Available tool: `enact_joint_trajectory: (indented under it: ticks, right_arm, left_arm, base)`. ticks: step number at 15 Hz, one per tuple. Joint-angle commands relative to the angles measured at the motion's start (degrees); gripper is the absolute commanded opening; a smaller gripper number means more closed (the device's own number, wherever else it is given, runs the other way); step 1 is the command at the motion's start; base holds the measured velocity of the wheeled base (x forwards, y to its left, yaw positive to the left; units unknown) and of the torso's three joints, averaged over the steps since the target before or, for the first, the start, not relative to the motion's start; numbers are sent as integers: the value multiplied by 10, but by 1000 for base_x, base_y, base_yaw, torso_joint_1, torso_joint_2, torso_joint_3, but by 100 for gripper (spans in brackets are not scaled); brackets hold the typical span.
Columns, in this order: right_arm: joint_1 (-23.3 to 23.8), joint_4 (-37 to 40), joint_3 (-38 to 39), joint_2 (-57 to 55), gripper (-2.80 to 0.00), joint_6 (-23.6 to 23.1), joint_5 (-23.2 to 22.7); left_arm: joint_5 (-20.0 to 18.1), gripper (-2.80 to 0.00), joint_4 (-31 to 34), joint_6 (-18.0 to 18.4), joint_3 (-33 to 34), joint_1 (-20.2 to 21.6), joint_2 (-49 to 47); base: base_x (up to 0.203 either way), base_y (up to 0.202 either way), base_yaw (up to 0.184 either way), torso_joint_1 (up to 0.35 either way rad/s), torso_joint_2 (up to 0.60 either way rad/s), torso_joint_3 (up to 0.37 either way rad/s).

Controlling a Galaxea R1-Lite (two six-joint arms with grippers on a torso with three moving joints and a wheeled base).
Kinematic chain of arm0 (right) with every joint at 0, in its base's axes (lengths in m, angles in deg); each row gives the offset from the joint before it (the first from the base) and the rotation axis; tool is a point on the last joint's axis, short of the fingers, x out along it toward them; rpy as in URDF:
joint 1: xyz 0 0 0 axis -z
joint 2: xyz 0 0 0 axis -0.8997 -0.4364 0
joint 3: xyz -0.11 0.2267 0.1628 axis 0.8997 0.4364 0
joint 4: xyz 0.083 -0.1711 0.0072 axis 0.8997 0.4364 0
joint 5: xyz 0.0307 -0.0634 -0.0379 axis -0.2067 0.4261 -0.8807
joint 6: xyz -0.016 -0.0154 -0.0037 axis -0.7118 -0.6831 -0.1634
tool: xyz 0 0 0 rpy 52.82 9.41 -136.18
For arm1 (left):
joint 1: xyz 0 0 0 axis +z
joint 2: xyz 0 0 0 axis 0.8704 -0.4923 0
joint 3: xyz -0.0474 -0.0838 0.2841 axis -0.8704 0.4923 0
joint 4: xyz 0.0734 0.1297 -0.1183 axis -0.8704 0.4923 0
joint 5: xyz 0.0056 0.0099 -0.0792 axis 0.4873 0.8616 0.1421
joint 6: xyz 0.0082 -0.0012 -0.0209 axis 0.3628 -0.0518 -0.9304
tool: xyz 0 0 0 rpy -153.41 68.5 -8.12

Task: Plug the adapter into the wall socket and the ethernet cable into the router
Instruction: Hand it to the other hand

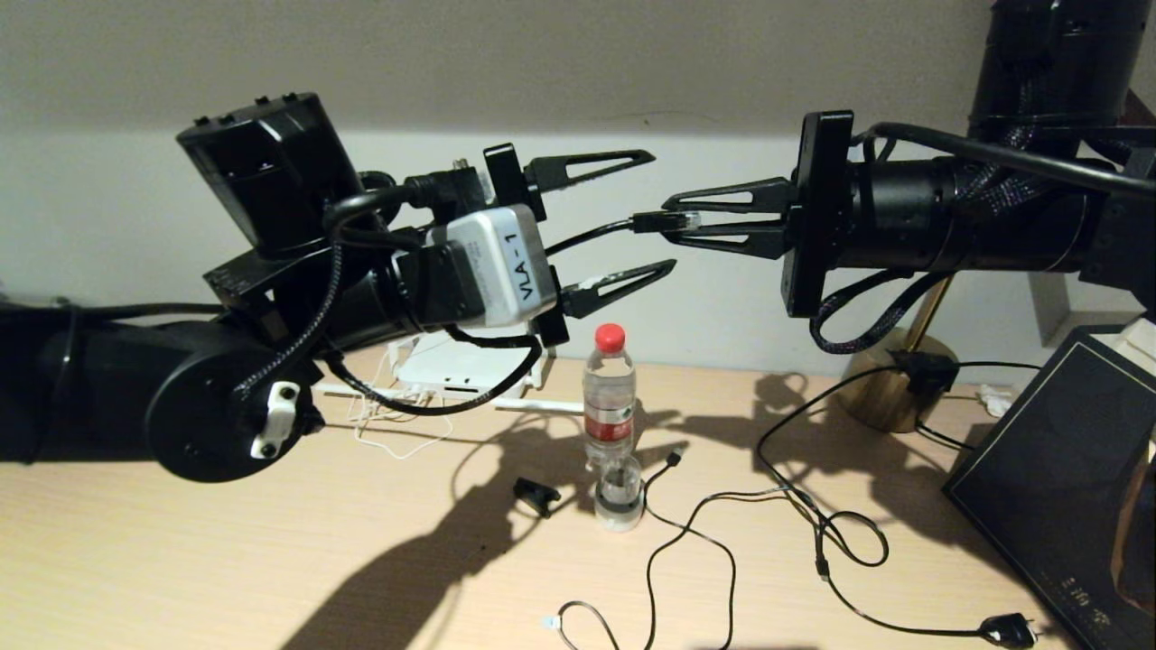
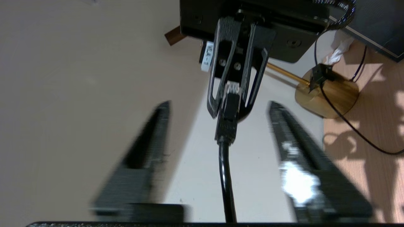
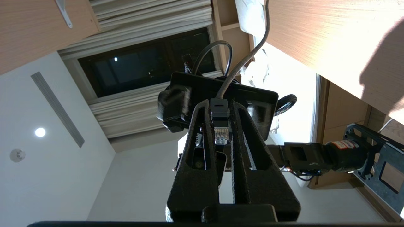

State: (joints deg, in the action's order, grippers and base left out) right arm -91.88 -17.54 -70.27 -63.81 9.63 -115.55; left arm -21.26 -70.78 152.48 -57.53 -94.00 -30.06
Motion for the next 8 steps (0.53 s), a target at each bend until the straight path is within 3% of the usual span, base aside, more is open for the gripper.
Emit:
enact_joint_trajectory:
  ticks: [1,8]
  right_arm:
    - [0,-1,1,0,-280,5,-2]
    - [1,-1,1,0,-280,5,-2]
  left_arm:
    - [-4,-280,-3,4,3,0,4]
    - [-4,-280,-3,4,11,0,4]
  base:
    - [0,0,0,0,0,0]
    - [0,0,0,0,0,0]
